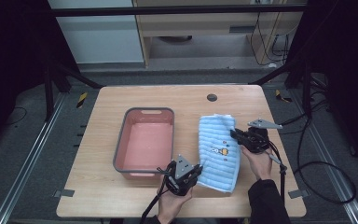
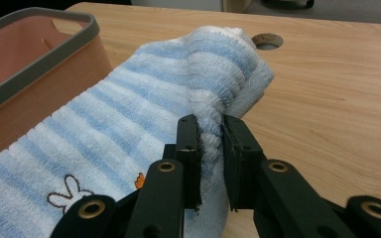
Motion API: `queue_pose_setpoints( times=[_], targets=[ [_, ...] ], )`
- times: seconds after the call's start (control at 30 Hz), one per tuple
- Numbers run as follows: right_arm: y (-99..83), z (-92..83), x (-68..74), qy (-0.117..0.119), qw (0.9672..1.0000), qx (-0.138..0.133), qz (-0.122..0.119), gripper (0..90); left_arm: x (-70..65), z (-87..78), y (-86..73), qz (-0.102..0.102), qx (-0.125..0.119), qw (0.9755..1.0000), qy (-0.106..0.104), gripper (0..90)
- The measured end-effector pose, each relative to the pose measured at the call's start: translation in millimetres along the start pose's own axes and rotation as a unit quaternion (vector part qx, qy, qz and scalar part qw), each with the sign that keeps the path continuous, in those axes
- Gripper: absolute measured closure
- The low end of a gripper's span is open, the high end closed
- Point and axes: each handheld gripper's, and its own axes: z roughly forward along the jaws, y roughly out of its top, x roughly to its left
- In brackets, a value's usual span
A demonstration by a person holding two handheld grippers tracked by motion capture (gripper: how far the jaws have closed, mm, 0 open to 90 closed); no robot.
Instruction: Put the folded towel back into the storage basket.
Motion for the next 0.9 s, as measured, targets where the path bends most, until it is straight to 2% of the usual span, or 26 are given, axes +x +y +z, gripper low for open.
queue_pose_setpoints(
  times=[0.2, 0.23, 0.33, 0.47, 0.67, 0.9],
  targets=[
    [7.2, -3.2, 5.1, 0.0, 0.9999, -0.007, -0.009, 79.1, -1.1, -6.1, 7.4, 0.002, -0.007, 1.0, 0.001, 85.3],
    [10.5, -5.6, 7.7, -0.002, 0.9998, -0.01, -0.014, 79.0, -1.2, -9.8, 10.7, 0.008, -0.01, 0.9999, 0.002, 85.3],
    [13.9, -8.5, 10.1, -0.003, 0.9998, -0.014, -0.016, 79.1, -0.8, -14.2, 14.8, 0.012, -0.014, 0.9998, 0.002, 85.3],
    [24.5, -18.7, 15.7, -0.002, 0.9993, -0.033, -0.019, 79.1, 1.3, -24.7, 24.6, 0.017, -0.022, 0.9996, 0.006, 85.4],
    [32.2, -22.5, 19.4, -0.002, 0.9989, -0.042, -0.023, 79.1, -0.4, -31.8, 32.2, 0.023, -0.031, 0.9992, 0.01, 85.4],
    [51.4, -29.6, 33.1, -0.006, 0.9975, -0.063, -0.031, 79.1, -0.7, -43.3, 41.2, 0.032, -0.045, 0.9984, 0.016, 85.4]
  ],
)
